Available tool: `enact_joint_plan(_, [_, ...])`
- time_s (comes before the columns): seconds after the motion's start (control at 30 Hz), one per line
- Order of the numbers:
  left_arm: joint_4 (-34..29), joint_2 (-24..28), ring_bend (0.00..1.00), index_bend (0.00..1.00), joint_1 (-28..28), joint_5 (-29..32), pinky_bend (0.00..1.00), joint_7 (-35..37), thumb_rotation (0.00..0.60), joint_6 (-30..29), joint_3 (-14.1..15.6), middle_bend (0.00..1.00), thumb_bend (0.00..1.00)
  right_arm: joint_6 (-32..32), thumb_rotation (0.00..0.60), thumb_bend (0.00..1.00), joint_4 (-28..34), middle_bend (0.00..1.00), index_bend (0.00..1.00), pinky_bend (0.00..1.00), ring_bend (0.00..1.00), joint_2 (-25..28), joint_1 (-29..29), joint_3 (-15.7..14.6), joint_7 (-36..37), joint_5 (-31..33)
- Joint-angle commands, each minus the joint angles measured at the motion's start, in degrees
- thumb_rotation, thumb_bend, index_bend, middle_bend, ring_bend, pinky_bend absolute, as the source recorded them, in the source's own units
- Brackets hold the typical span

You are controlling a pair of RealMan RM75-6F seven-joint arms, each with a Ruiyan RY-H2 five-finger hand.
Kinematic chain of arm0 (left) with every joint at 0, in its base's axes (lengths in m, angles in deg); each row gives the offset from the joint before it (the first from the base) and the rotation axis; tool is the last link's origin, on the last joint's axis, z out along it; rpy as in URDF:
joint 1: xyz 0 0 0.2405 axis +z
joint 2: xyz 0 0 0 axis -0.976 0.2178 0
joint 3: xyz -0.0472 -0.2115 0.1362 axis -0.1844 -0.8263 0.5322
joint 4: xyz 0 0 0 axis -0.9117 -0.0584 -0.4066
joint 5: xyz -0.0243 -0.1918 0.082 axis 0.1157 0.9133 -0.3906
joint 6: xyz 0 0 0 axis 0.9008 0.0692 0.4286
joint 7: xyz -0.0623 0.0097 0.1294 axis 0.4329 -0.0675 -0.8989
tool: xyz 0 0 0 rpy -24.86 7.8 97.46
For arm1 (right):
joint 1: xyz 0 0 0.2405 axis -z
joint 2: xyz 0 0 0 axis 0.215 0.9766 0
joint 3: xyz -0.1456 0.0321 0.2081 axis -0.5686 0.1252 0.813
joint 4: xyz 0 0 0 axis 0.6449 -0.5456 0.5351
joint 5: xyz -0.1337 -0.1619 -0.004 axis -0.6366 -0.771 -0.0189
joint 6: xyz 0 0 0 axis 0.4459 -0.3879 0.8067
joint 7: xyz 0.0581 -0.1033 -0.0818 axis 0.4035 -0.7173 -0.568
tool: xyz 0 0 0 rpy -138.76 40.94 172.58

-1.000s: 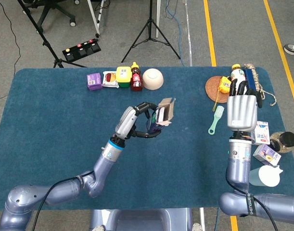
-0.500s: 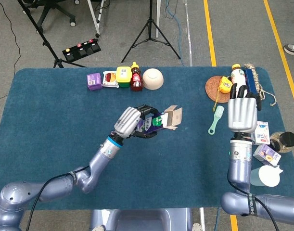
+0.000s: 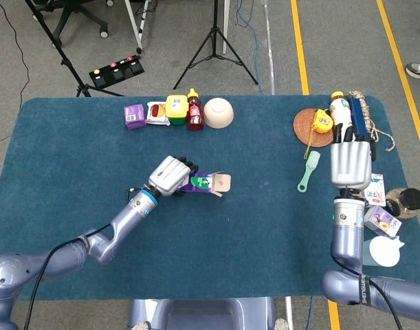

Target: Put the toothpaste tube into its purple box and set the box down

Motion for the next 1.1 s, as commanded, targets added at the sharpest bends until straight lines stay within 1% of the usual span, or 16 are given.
enact_joint_plan(0.03, [1.8,-1.4,0.35,0.47,0.0,1.2,0.56,-1.4,0.600,1.3,0.6,0.43,0.24,0.4,0.600,0.21,-0.3,0.27,0.14,0.61,0.49,-0.1,0.2,0.0,0.2,0.0])
enact_joint_plan(0.13, [2.7,-2.3,0.33,0.47,-0.1,1.7,0.53,-1.9,0.600,2.2,0.8,0.42,0.24,0.8,0.600,0.21,-0.6,0.27,0.14,0.61,0.49,-0.3,0.3,-0.1,0.4,0.1])
enact_joint_plan(0.17, [3.0,-2.6,0.30,0.45,-0.1,2.0,0.51,-2.1,0.600,2.6,0.8,0.40,0.23,0.9,0.600,0.21,-0.7,0.27,0.14,0.61,0.49,-0.3,0.4,0.0,0.4,0.1])
enact_joint_plan(0.23, [3.3,-3.0,0.24,0.36,-0.1,2.7,0.47,-2.6,0.600,3.1,0.7,0.31,0.22,1.1,0.600,0.21,-0.8,0.27,0.14,0.61,0.49,-0.4,0.5,0.0,0.5,0.2])
enact_joint_plan(0.3, [3.5,-3.5,0.18,0.23,0.0,3.5,0.43,-3.0,0.600,3.5,0.5,0.22,0.21,1.3,0.600,0.21,-0.9,0.27,0.14,0.61,0.49,-0.3,0.6,0.1,0.7,0.2])
enact_joint_plan(0.4, [3.4,-3.5,0.13,0.11,0.1,4.1,0.40,-3.4,0.600,3.7,0.2,0.14,0.20,1.5,0.600,0.21,-0.8,0.27,0.14,0.61,0.49,-0.2,0.7,0.2,0.9,0.3])
enact_joint_plan(0.5, [2.2,-2.8,0.09,0.05,0.3,4.5,0.37,-3.2,0.600,3.7,-0.2,0.08,0.18,1.5,0.600,0.21,-0.6,0.27,0.14,0.61,0.50,0.1,1.0,0.4,1.1,0.2])
enact_joint_plan(0.63, [-0.5,-1.1,0.07,0.03,0.7,4.5,0.34,-2.1,0.600,3.1,-0.8,0.05,0.18,1.4,0.600,0.21,0.2,0.27,0.14,0.61,0.50,0.6,1.3,0.6,1.4,0.2])
enact_joint_plan(0.7, [-1.9,-0.2,0.05,0.03,0.9,4.7,0.32,-1.6,0.600,3.0,-1.1,0.03,0.17,1.4,0.600,0.21,0.7,0.27,0.14,0.61,0.50,0.8,1.4,0.7,1.8,0.1])
enact_joint_plan(0.8, [-5.6,2.1,0.02,0.02,1.6,4.9,0.26,-0.4,0.600,2.3,-1.8,0.01,0.17,1.1,0.600,0.21,2.0,0.27,0.14,0.61,0.49,1.5,1.9,0.4,2.6,-1.0])
enact_joint_plan(0.87, [-10.5,6.0,0.00,0.02,3.2,4.7,0.23,0.0,0.600,-0.2,-2.4,0.00,0.16,0.6,0.600,0.21,3.6,0.27,0.14,0.61,0.49,2.5,2.9,-0.2,4.9,-3.8])
enact_joint_plan(0.9, [-14.6,8.9,0.00,0.01,4.5,4.7,0.21,-0.6,0.600,-1.8,-2.3,0.00,0.16,0.7,0.600,0.21,4.2,0.27,0.14,0.61,0.49,3.3,3.7,-1.0,7.3,-6.2])
enact_joint_plan(0.93, [-16.4,10.2,0.00,0.01,5.1,4.9,0.20,-1.0,0.600,-2.4,-2.4,0.00,0.15,0.9,0.600,0.20,4.3,0.28,0.15,0.60,0.48,3.7,4.1,-1.3,8.7,-7.3])
enact_joint_plan(1.03, [-24.3,16.1,0.00,0.00,8.0,6.5,0.17,-3.9,0.600,-5.7,-2.3,0.00,0.14,2.2,0.600,0.20,3.8,0.29,0.15,0.57,0.46,5.3,6.0,-2.7,15.7,-13.2])
enact_joint_plan(1.1, [-29.4,19.9,0.00,0.00,10.4,7.6,0.17,-5.9,0.600,-8.8,-2.0,0.00,0.14,3.1,0.600,0.20,2.6,0.29,0.16,0.53,0.45,6.2,7.3,-3.7,21.6,-17.9])
